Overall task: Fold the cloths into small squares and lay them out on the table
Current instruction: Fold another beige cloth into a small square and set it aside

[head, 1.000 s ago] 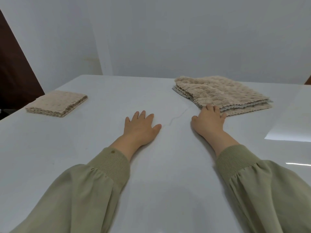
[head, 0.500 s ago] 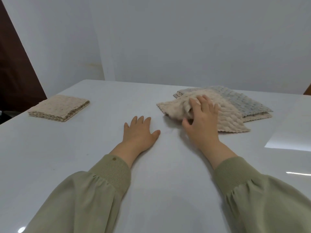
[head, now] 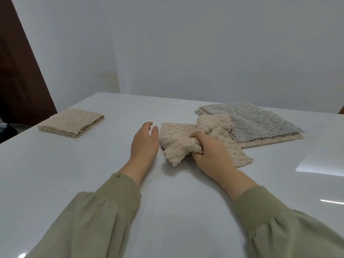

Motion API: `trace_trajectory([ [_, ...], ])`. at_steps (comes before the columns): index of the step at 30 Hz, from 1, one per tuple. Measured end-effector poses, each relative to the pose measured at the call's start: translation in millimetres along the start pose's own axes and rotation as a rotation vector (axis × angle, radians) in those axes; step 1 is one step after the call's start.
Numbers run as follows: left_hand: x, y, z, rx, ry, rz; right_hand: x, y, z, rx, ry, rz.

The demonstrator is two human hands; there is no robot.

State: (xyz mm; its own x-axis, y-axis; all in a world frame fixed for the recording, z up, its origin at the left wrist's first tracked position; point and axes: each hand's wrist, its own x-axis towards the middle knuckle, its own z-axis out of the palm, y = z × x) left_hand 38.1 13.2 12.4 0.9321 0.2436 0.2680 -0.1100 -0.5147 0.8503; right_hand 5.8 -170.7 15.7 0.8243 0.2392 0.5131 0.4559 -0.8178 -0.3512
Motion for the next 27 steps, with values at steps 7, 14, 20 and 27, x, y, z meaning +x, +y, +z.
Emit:
trace_trajectory([
  [7, -10.1, 7.0, -1.7, -0.075, -0.023, 0.1, 3.4, 29.5, 4.7, -0.294, -0.285, 0.348],
  [14, -11.5, 11.9, 1.3, 0.115, -0.212, 0.23, -1.0, 15.7, 9.7, -0.241, -0.243, 0.12],
  [20, -5.5, 0.6, -8.5, 0.354, -0.569, 0.219, -11.6, -7.6, -2.4, 0.218, -0.327, 0.085],
  [27, -6.0, 3.8, -11.5, 0.468, -0.537, 0.313, -16.5, -2.0, -8.9, 0.276, -0.407, 0.089],
])
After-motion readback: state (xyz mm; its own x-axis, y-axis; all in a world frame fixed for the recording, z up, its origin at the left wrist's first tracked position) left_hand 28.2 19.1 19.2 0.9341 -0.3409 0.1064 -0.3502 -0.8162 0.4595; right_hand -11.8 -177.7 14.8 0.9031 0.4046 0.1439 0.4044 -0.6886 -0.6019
